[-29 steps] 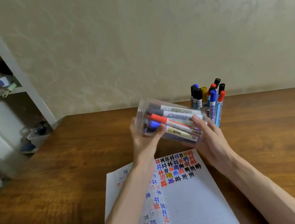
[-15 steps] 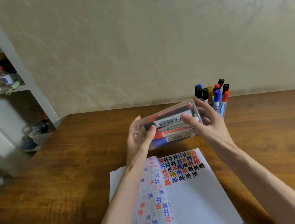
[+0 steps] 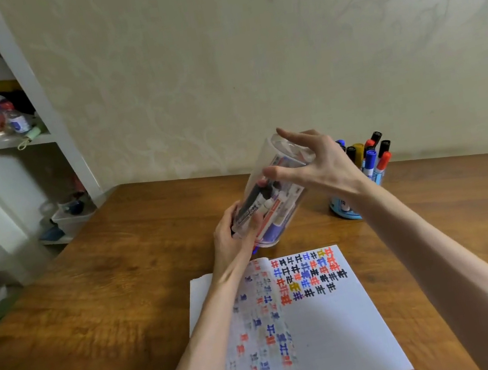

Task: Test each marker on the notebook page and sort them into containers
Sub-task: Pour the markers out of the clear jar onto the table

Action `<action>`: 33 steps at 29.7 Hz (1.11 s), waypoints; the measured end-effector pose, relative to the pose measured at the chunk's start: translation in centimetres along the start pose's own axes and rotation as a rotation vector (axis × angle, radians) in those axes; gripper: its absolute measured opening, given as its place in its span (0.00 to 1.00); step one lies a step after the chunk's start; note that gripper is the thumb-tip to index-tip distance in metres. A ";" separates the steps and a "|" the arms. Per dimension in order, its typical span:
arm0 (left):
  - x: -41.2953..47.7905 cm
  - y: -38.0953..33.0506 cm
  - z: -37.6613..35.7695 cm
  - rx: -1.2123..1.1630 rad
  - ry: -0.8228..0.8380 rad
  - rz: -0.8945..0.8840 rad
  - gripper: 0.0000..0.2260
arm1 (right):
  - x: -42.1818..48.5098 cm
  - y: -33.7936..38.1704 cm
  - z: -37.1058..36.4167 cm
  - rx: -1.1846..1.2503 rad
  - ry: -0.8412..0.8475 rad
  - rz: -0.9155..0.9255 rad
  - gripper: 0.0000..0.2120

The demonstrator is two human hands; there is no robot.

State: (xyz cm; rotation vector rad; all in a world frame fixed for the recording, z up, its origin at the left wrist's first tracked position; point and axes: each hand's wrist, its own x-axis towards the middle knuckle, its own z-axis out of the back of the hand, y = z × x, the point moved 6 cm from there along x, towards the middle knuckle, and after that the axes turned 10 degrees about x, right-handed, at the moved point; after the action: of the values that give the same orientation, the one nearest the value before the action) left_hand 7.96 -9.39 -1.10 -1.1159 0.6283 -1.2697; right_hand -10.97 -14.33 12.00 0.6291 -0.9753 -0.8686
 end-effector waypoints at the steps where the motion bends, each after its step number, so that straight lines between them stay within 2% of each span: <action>1: 0.1 0.0 0.0 0.006 0.001 -0.019 0.40 | 0.1 0.2 0.0 -0.001 -0.007 0.001 0.49; 3: 0.5 0.7 -0.3 0.027 0.006 -0.020 0.44 | 0.3 0.3 0.2 0.016 -0.022 0.009 0.45; 7: 1.1 2.1 -0.7 0.104 -0.007 -0.027 0.39 | 0.3 0.3 0.5 0.060 -0.029 0.040 0.42; 18: 0.9 1.4 -1.1 0.282 0.048 -0.094 0.46 | -0.1 1.3 2.3 0.058 -0.074 0.089 0.42; 21: 1.0 1.4 -1.4 0.238 0.085 -0.109 0.44 | 0.0 1.3 2.9 0.032 -0.072 0.092 0.42; 26: 0.8 1.2 -1.1 0.206 0.057 -0.114 0.40 | -0.2 0.9 4.5 0.097 -0.131 0.087 0.41; 33: 0.6 1.7 -1.0 0.326 -0.002 -0.111 0.34 | -0.7 0.2 6.6 0.082 -0.201 0.076 0.39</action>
State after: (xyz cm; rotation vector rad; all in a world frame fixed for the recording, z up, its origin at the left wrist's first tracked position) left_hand 7.92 -10.45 -2.90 -0.8905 0.3445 -1.4084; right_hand -17.01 -14.16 14.70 0.5780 -1.2138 -0.8385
